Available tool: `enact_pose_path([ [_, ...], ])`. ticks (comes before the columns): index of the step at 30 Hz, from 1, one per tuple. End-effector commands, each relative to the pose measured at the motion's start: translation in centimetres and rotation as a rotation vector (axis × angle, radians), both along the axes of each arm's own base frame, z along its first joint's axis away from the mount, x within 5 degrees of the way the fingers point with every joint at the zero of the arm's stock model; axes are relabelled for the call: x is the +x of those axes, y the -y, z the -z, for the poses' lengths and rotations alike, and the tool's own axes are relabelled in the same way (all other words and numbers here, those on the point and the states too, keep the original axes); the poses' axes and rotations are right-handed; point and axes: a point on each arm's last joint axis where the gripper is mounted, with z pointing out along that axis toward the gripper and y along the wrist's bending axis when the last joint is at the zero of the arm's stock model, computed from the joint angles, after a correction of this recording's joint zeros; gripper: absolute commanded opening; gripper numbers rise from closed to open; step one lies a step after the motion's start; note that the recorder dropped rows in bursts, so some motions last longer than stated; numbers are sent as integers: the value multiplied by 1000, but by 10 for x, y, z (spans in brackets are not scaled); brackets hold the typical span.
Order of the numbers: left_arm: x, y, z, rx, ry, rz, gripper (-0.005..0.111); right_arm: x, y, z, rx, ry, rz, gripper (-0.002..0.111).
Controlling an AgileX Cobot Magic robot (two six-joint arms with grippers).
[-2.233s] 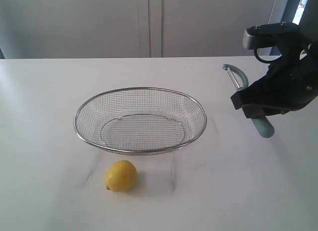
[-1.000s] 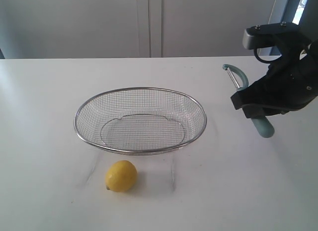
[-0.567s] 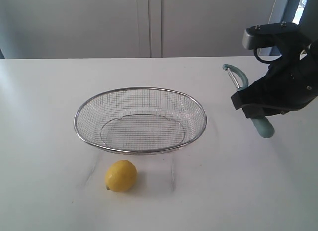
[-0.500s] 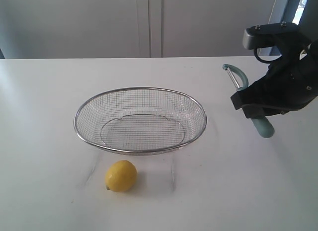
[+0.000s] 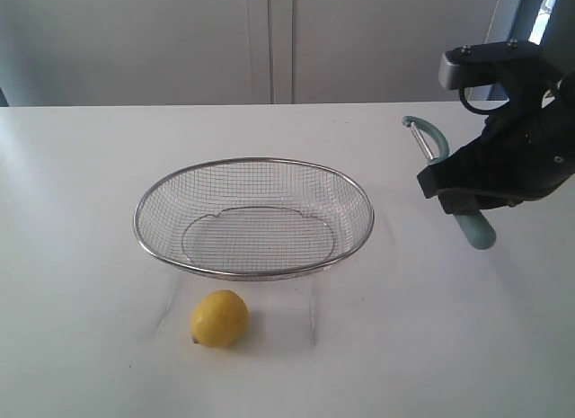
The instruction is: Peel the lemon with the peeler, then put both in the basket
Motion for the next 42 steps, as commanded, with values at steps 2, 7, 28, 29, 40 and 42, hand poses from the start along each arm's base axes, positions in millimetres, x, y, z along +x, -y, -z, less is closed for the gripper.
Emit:
enact_pose_path([
  [2,9,11,0,-3,-48,59,0,-1,0,-2,4,11,-2,0],
  [7,16,22,9,12,-105,119,0,-1,0,-2,6,11,-1,0],
  [28,50,103,38,5,-161,323,0,-1,0,-2,6,13,-1,0],
  [29,52,108,38,5,-158,335,0,-1,0,-2,6,13,-1,0],
  [40,62,148,51,1,-100,496,0,-1,0,-2,7,18,0,0],
  [42,65,154,54,-14,-118,494,0,0,0,-2,8,22,1,0],
])
